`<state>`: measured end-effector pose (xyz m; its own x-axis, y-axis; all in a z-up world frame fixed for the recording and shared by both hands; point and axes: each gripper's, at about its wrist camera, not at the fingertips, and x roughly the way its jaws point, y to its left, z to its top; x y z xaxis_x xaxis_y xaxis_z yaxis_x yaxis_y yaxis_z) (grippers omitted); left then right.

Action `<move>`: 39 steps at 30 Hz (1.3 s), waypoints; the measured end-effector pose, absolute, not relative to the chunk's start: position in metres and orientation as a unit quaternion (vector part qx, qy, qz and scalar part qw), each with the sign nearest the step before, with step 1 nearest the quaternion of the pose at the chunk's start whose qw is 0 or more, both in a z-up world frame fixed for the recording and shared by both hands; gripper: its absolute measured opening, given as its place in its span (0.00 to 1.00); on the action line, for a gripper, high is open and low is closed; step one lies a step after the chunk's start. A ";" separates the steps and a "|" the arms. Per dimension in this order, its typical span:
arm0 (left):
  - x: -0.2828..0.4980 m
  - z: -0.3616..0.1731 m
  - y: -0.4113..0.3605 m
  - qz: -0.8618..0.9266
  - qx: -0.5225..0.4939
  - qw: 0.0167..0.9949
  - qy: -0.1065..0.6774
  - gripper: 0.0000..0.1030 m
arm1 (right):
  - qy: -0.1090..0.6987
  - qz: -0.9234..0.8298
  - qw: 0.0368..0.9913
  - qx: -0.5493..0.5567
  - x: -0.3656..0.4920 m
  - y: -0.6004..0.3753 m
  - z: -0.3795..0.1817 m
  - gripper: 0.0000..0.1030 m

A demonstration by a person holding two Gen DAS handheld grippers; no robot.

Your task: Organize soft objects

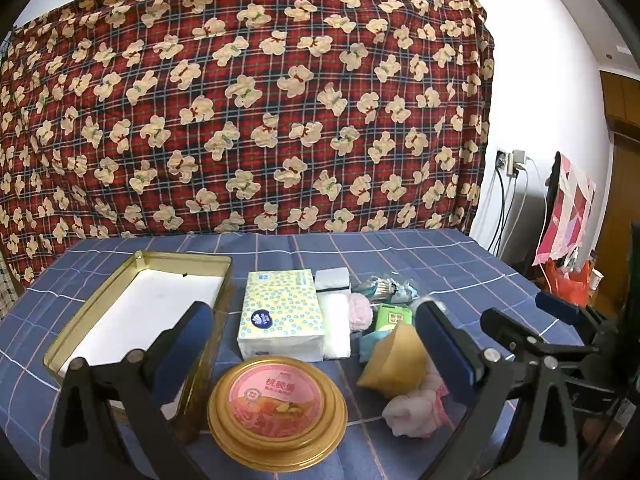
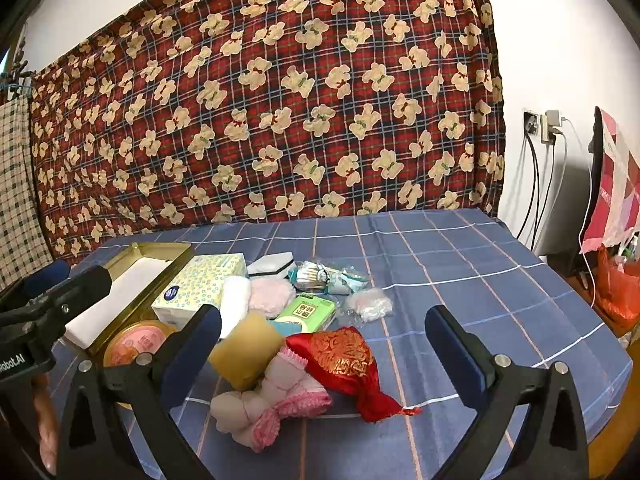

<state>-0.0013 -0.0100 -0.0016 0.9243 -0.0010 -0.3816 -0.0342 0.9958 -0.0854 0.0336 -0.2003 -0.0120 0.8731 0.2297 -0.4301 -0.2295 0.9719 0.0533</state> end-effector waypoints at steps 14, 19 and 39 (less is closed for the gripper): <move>-0.002 -0.001 -0.003 0.008 -0.047 0.980 0.192 1.00 | 0.225 0.119 0.967 0.002 0.030 -0.200 -0.015 1.00; -0.003 -0.001 -0.001 0.009 -0.049 0.980 0.191 1.00 | 0.225 0.120 0.967 0.001 0.030 -0.200 -0.015 1.00; -0.003 -0.001 -0.002 0.009 -0.049 0.980 0.191 1.00 | 0.228 0.121 0.966 0.004 0.029 -0.200 -0.018 1.00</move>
